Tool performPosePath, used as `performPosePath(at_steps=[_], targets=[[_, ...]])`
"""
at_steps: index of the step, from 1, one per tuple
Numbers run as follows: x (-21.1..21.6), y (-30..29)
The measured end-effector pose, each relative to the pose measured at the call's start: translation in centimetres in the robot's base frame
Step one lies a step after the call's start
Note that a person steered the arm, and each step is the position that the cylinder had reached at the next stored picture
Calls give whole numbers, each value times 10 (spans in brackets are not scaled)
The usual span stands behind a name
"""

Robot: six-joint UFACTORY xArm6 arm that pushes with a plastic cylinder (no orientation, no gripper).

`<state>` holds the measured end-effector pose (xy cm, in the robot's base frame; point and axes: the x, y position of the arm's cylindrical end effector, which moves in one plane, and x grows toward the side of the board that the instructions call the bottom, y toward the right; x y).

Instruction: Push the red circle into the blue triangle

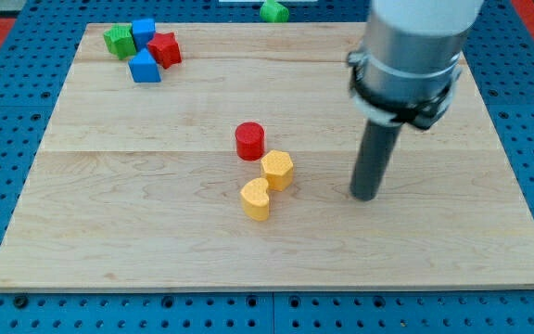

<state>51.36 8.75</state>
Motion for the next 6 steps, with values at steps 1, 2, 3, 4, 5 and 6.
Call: performPosePath(at_steps=[1,2,3,4,5,6], targets=[[-28,-47],[-56,-97],[-86,-115],[-111,-123],[-139,-111],[-167,-175]])
